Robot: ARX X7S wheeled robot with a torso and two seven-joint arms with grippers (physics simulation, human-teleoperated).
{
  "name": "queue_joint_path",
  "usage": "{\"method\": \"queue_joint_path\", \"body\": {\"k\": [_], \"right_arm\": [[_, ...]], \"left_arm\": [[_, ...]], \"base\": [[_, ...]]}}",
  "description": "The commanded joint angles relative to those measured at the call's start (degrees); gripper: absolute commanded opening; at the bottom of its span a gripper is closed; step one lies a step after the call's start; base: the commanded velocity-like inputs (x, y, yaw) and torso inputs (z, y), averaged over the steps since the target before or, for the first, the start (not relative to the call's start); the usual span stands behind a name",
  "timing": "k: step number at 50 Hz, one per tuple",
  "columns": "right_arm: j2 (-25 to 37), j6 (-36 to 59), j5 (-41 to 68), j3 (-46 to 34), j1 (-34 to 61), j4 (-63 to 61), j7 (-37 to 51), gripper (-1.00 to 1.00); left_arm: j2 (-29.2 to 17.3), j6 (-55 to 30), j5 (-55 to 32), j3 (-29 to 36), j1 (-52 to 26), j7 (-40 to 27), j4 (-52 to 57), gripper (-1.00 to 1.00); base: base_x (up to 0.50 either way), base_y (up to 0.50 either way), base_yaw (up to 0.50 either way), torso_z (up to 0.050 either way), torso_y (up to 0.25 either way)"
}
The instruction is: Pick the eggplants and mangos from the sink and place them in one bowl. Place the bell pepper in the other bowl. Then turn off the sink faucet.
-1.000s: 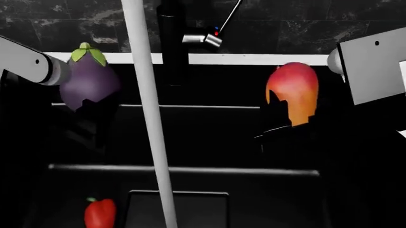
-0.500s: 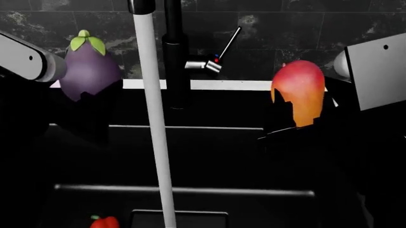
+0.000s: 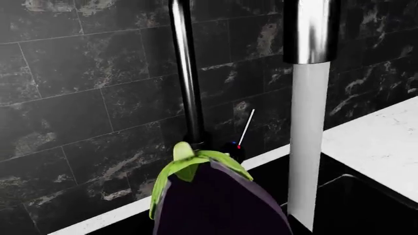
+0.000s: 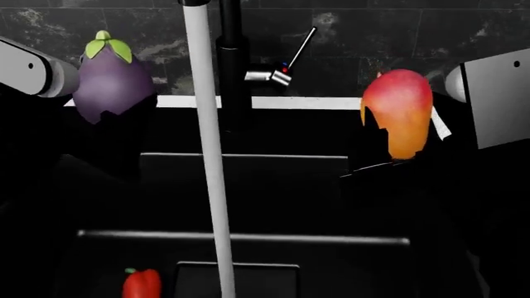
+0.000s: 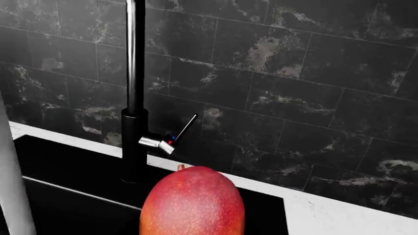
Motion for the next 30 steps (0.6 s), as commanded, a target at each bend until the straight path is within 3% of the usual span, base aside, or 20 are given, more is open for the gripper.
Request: {"method": "queue_joint_path", "body": {"k": [1, 30], "right_arm": [[0.40, -0.47, -0.81, 0.64, -0.73, -0.89, 0.32, -1.00], [1.73, -2.69, -0.25, 2.34, -4.28, -2.53, 1.78, -1.00]], "left_arm": [[-0.05, 0.60, -0.89, -0.85, 0.04, -1.32, 0.12, -1.00], [-0.63, 1.18, -1.55, -1.46, 0.89, -2.34, 0.82, -1.00]], "base": [[-0.39, 0.06, 0.00, 0.000, 0.000], [-0.37, 0.10, 0.00, 0.000, 0.000]]}}
